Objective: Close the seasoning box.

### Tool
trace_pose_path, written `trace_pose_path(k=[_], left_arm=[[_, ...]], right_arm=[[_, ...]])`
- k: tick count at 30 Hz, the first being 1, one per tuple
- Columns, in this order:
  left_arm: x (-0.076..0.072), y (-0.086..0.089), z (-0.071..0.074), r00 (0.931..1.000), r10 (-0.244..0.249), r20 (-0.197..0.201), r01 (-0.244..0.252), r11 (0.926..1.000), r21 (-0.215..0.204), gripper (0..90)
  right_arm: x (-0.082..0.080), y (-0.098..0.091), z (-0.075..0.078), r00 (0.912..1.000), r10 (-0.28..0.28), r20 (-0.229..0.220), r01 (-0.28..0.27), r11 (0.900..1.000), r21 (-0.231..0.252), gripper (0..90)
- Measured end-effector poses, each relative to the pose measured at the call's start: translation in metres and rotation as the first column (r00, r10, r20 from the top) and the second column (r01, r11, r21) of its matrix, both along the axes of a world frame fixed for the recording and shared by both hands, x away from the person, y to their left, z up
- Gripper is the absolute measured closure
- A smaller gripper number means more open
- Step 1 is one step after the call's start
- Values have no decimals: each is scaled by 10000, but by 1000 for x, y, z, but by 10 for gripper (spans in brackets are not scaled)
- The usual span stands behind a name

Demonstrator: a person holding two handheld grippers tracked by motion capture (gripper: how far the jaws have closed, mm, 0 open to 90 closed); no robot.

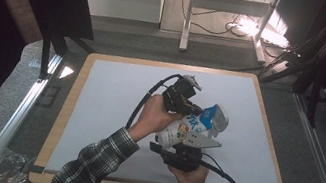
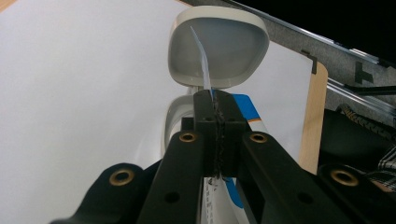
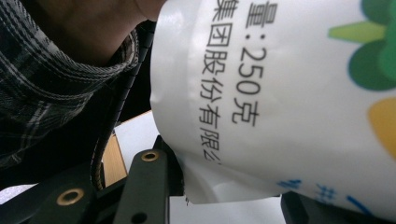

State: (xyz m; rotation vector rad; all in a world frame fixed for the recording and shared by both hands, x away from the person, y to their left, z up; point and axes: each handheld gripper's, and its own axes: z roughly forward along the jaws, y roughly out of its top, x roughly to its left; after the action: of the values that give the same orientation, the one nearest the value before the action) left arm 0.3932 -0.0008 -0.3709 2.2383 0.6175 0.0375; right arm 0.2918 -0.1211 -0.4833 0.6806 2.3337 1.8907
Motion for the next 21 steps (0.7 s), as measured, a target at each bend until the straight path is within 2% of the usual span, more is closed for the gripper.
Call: trace_pose_path(k=[21], left_arm=[[0,-2,1,10000,73,46,-73,10000,0,894]], right_arm=[[0,1,0,10000,12,13,-12,10000,66,622]])
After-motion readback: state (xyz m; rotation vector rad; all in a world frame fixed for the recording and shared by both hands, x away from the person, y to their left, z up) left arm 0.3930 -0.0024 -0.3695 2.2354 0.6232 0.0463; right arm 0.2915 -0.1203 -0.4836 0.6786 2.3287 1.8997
